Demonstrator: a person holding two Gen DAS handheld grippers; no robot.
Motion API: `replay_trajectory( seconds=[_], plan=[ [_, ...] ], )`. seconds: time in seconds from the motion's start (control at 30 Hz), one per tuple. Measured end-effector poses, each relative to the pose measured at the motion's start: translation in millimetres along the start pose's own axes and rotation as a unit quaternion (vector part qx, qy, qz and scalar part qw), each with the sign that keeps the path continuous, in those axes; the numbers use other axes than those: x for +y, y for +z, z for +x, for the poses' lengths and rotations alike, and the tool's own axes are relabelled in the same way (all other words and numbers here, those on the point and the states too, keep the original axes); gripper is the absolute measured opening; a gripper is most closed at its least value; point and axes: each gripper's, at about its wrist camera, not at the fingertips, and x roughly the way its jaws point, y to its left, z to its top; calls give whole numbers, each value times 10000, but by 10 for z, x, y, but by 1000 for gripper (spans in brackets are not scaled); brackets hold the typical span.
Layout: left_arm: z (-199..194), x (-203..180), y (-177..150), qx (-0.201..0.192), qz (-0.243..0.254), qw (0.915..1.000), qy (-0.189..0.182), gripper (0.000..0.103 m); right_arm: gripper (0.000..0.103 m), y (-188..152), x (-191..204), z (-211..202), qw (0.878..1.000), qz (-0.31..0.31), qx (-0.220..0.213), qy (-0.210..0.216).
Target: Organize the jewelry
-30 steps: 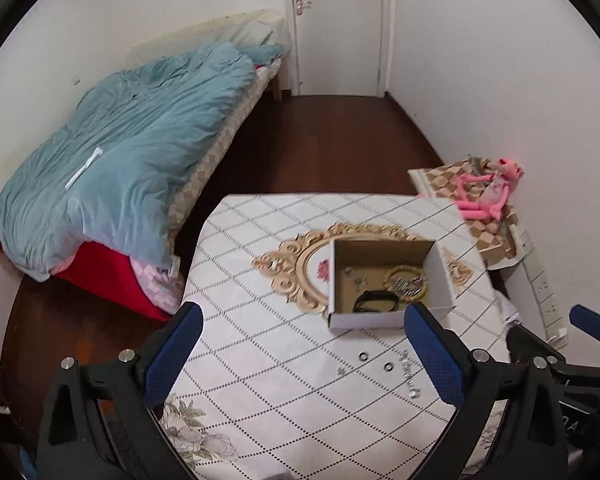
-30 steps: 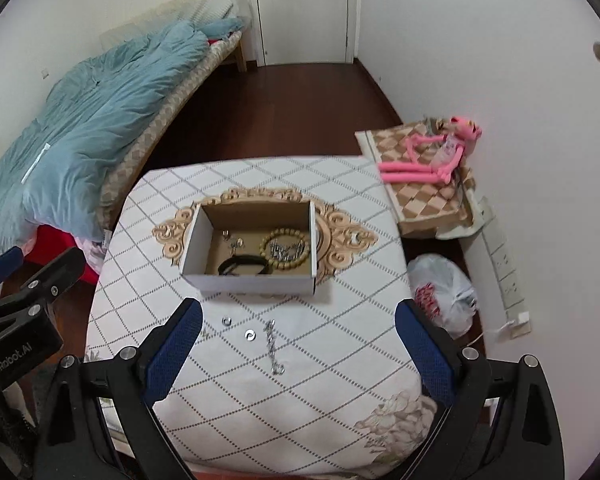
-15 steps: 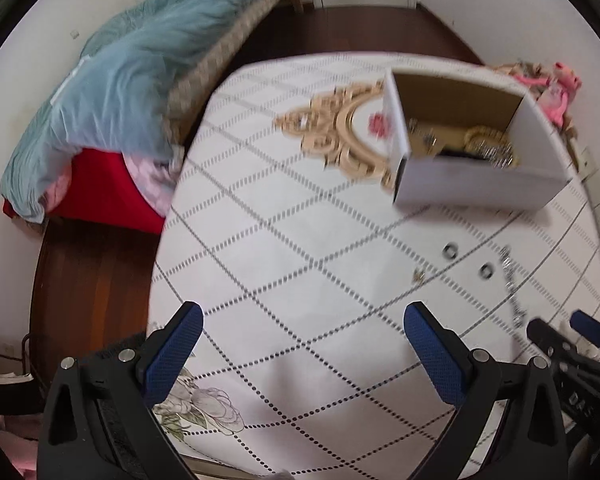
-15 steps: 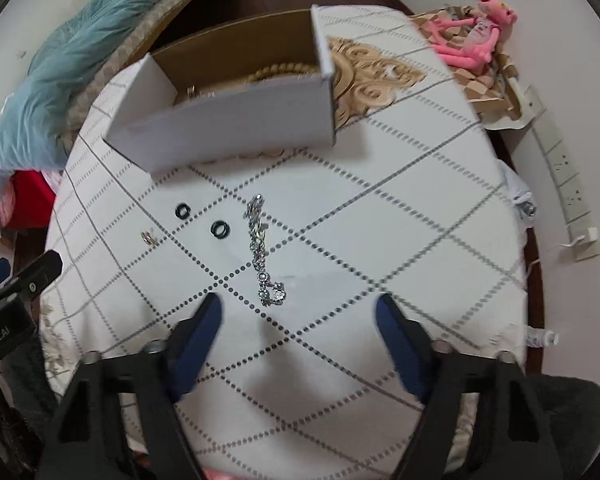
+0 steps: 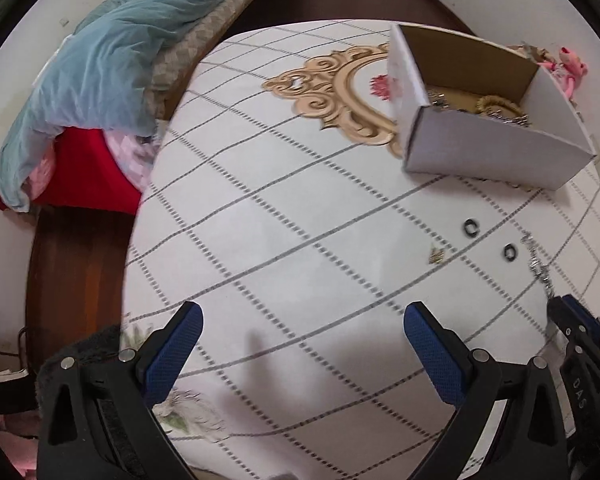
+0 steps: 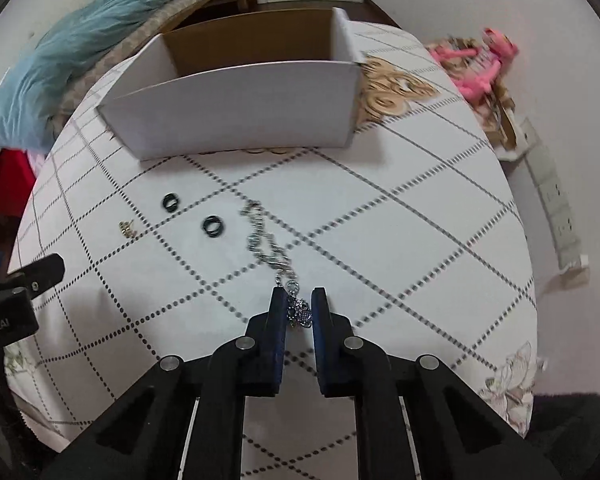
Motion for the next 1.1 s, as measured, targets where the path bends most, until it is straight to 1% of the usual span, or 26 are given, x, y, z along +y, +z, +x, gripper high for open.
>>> replay_trajectory(
  seconds=[0.07, 0.17, 0.2, 0.27, 0.3, 0.33, 0.37, 0.4, 0.43, 0.47, 0.57, 0.6, 0.63, 0.77, 0.9, 1.03, 1.1],
  plan=[
    [5, -68, 38, -34, -12, 9996, -262, 102, 13, 3, -177, -73, 9995, 315, -65, 31],
    [37, -187, 85, -39, 3, 9982, -596, 102, 13, -2, -381, -158, 9980, 615, -108, 27],
    [57, -242, 100, -36, 32, 9976, -693, 100, 13, 12, -409, -167, 9978, 655, -111, 16],
    [104, -355, 128, -9, 116, 9968, -794, 85, 13, 26, -496, -190, 9971, 741, -140, -56],
    [138, -417, 147, 21, 166, 9963, -848, 80, 13, 35, -525, -190, 9969, 769, -138, -81],
    [161, -459, 159, 28, 197, 9960, -869, 72, 13, 43, -554, -185, 9967, 796, -128, -112],
    [185, -505, 174, 20, 236, 9959, -870, 66, 13, 62, -590, -175, 9964, 827, -125, -139],
    [194, -532, 179, 14, 265, 9959, -867, 64, 13, 66, -612, -172, 9962, 850, -113, -153],
    [211, -569, 190, 5, 310, 9958, -863, 53, 13, 66, -641, -176, 9960, 872, -106, -161],
    [226, -602, 196, 3, 352, 9955, -880, 35, 13, 69, -659, -172, 9957, 899, -94, -183],
    [229, -642, 199, -53, 430, 9948, -920, 16, 13, 96, -699, -182, 9955, 918, -98, -209],
    [226, -654, 198, -76, 466, 9944, -948, 10, 13, 100, -707, -182, 9955, 918, -99, -216],
    [224, -663, 196, -91, 483, 9940, -976, 7, 13, 100, -707, -185, 9954, 924, -101, -215],
    [171, -657, 183, -161, 457, 9929, -1089, 6, 13, 154, -706, -236, 9954, 937, -148, -127],
    [51, -602, 164, -250, 419, 9913, -1222, 6, 13, 220, -648, -397, 9954, 921, -273, 60],
    [-223, -485, 222, -401, 363, 9880, -1446, 6, 13, 353, -544, -731, 9947, 798, -525, 370],
    [-426, -418, 294, -535, 341, 9855, -1575, 6, 13, 443, -513, -908, 9940, 707, -662, 507]
  ],
)
